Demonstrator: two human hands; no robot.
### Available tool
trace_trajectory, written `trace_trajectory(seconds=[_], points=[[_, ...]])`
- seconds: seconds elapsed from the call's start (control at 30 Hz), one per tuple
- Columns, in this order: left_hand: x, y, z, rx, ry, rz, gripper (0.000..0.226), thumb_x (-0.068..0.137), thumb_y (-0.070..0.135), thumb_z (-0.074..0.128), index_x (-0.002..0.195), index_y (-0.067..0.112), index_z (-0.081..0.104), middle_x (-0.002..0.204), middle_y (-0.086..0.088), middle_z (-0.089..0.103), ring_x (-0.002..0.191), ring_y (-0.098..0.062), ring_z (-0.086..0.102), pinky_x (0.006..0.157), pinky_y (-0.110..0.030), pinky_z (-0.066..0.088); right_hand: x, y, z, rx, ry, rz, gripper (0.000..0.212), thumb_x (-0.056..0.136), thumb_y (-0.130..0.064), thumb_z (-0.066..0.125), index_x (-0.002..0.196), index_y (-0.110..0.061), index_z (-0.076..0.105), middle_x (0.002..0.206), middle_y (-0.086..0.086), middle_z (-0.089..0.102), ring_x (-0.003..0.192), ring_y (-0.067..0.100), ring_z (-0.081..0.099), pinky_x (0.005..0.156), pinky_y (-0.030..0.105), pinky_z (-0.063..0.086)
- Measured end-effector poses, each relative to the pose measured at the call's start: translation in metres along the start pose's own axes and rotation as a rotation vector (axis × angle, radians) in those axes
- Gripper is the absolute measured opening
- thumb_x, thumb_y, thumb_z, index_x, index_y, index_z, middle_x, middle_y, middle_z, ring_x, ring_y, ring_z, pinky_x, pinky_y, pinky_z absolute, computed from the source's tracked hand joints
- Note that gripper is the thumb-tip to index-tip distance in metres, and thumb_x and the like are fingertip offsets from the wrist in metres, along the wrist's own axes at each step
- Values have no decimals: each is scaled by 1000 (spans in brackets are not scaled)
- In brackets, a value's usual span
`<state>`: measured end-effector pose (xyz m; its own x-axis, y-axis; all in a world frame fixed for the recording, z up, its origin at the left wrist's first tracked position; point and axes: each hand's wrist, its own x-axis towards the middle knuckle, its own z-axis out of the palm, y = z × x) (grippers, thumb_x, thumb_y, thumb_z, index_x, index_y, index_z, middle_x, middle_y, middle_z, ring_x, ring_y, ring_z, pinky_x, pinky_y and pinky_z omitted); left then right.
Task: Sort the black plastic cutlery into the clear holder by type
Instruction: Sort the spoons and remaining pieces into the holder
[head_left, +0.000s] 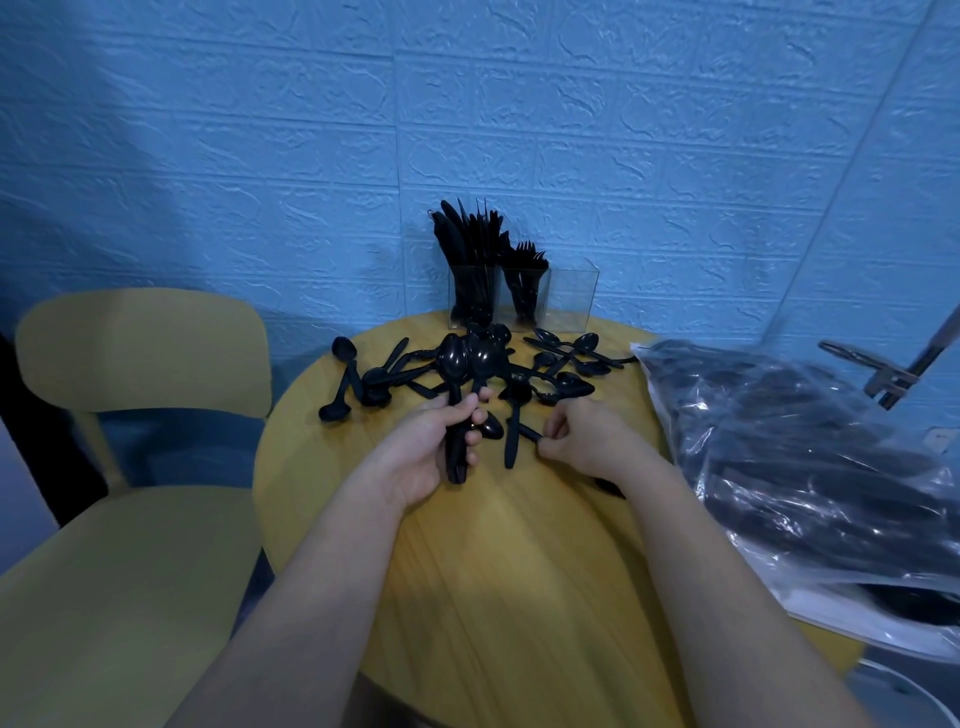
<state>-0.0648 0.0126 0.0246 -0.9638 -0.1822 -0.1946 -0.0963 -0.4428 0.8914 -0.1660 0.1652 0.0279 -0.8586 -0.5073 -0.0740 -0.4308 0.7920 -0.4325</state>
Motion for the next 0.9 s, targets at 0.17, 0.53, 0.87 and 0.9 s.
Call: trace_trajectory(seconds=[0.17, 0.53, 0.87, 0.9], points=[[0, 2, 1, -30, 27, -10, 15, 98, 14, 44, 104, 14, 58, 70, 2, 52, 58, -9, 46, 54, -24, 39, -2, 4, -9, 124, 90, 27, 19, 88, -19, 63, 105, -22, 54, 99, -1, 58, 79, 11, 55, 60, 22, 41], [2, 1, 3, -55, -1, -68, 12, 99, 21, 44, 101, 13, 53, 64, 3, 49, 51, -7, 44, 45, -20, 41, -12, -14, -13, 400, 432, -251, 16, 88, -17, 66, 102, -16, 71, 86, -12, 59, 72, -2, 52, 62, 4, 38], [-6, 4, 6, -147, -64, -41, 17, 98, 18, 42, 108, 9, 52, 73, -4, 63, 56, -11, 58, 47, -21, 50, -20, -31, 5, 335, 414, -626, 23, 86, -13, 67, 107, -22, 73, 92, -11, 70, 89, 1, 60, 81, 18, 46], [-6, 4, 6, -159, -57, -32, 19, 98, 20, 43, 110, 8, 52, 73, -5, 64, 57, -11, 59, 47, -20, 50, -20, -31, 5, 303, 398, -639, 24, 86, -13, 67, 108, -22, 72, 94, -10, 71, 90, 2, 59, 83, 20, 47]])
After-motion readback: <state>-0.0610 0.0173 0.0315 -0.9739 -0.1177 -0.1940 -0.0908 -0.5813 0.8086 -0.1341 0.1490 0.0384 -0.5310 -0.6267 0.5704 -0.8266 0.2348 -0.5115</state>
